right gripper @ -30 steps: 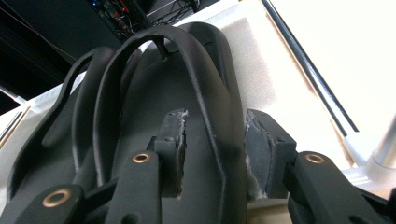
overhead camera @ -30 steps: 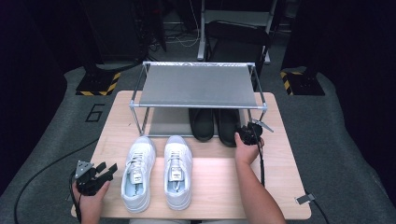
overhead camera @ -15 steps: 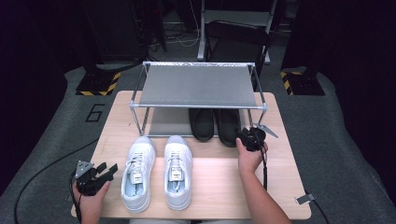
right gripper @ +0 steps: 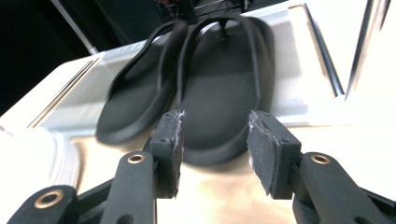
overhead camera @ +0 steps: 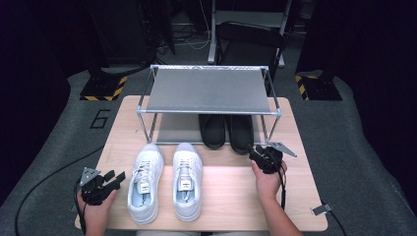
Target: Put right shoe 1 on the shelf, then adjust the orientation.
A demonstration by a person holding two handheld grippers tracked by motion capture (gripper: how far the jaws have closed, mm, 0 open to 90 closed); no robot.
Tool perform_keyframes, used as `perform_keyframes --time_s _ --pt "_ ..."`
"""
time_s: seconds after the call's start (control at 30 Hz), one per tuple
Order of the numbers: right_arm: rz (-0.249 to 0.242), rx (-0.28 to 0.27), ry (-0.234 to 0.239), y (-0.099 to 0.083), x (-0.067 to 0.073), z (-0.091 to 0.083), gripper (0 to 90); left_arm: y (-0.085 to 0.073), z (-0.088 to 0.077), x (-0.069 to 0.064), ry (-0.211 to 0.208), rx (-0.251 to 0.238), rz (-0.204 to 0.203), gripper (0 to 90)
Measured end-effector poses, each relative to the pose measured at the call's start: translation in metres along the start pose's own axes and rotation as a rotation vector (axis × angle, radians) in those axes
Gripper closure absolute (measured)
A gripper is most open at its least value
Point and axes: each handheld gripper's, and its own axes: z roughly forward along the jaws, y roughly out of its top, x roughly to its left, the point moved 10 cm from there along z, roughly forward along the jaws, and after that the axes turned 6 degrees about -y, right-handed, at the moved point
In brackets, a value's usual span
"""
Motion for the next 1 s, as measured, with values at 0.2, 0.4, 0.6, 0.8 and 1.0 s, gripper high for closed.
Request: perform_keyframes --time_s 0.2,0.4,0.6,0.8,1.0 --pt "-0.105 0.002 0.011 -0.017 0.009 -0.02 56.3 0.007 -0.001 -0.005 -0.012 -0.01 0.003 47.4" --pt "-0.086 0.013 0.054 -0.023 0.011 -0.037 56.8 0.012 -0.003 -0.014 -0.04 0.006 0.017 47.0" --pt "-0.075 0.034 0.094 -0.031 0.012 -0.05 56.8 0.017 -0.006 -0.021 -0.057 0.0 0.011 47.3" --pt "-0.11 0.035 0.108 -0.043 0.013 -0.062 57.1 0.023 -0.01 -0.029 -0.082 -0.006 0.009 47.2" --pt "-0.161 0.016 0.098 -0.05 0.012 -0.067 57.1 0.03 -0.015 -0.039 -0.112 -0.018 0.017 46.2"
